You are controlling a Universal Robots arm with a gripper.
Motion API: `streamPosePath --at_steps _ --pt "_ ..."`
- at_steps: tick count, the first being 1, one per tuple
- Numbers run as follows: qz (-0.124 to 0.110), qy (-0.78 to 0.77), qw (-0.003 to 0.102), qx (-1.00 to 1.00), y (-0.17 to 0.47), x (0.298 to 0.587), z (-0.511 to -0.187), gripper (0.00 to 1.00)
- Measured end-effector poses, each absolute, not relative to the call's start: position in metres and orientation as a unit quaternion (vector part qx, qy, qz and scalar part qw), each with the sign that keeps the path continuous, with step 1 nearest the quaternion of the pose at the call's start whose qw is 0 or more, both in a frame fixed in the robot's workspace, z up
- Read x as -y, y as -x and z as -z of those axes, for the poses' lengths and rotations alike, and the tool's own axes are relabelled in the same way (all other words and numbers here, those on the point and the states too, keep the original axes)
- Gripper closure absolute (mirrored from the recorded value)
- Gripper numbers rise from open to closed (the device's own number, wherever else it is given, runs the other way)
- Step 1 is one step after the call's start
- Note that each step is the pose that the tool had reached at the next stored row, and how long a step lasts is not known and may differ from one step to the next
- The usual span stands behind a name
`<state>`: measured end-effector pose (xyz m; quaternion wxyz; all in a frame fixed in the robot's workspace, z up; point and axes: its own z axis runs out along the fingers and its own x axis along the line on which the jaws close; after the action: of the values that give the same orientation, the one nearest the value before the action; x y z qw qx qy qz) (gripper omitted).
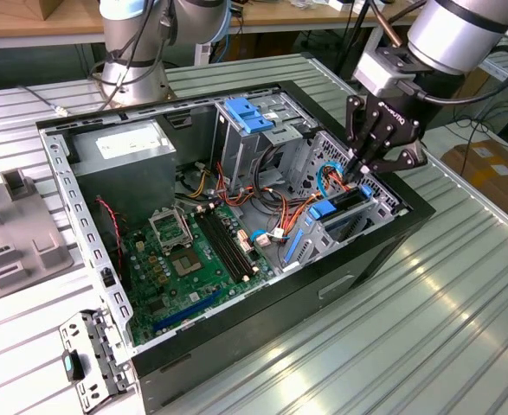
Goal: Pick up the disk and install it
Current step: 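Insert the second disk wire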
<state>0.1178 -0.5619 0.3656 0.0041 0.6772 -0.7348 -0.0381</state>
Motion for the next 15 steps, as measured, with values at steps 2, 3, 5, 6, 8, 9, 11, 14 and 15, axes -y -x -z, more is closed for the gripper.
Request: streamPosePath --at_steps 2,3,5,6,8,9,11,14,15 --pt "0.038 -0.677 0.004 0.735 -0.1173 0.5628 -0.3643 0.84" --pt "0.038 -0.677 0.004 0.735 -0.1171 0.5634 -0.3638 0.84" --pt "0.038 -0.677 0.004 0.735 -0.1169 0.5651 -0.3626 0.84" --pt "0.038 -0.677 0.004 0.735 -0.1168 0.5661 -0.3621 0.84" --pt "0.038 -0.677 0.004 0.735 -0.1166 0.5675 -0.3612 0.84" --pt "0.038 -0.677 0.004 0.735 -0.1163 0.5684 -0.3604 0.84" --pt "0.038 -0.677 0.004 0.735 -0.1155 0.5694 -0.3590 0.84" --pt "0.038 -0.677 0.004 0.735 -0.1146 0.5702 -0.3572 0.84" --pt "0.038 -0.677 0.004 0.735 -0.1146 0.5702 -0.3567 0.84"
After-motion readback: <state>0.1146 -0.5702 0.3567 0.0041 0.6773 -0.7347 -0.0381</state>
